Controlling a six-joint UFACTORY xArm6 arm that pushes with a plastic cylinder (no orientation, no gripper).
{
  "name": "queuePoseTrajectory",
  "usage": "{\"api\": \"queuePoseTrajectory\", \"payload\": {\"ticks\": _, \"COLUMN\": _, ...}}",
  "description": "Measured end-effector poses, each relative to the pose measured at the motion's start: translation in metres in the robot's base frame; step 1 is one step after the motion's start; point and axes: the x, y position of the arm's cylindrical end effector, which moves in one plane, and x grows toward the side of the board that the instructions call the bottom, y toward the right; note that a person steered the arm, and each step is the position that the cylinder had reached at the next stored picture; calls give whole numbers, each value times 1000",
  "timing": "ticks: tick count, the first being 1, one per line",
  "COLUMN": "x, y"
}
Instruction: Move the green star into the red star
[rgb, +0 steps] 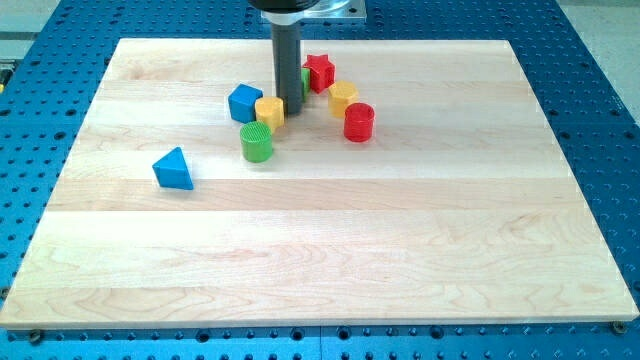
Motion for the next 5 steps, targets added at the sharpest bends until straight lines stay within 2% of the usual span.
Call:
{"api": "queuePoseTrajectory", "payload": {"ticks": 1, "x": -14, "y": 2}}
{"api": "queuePoseTrajectory", "payload": {"ticks": 3, "x": -26, "y": -88}}
{"api": "queuePoseTrajectory", "payload": {"ticks": 4, "x": -25, "y": -78}}
{"api": "queuePoseTrajectory", "payload": {"ticks": 5, "x": 3, "y": -83}}
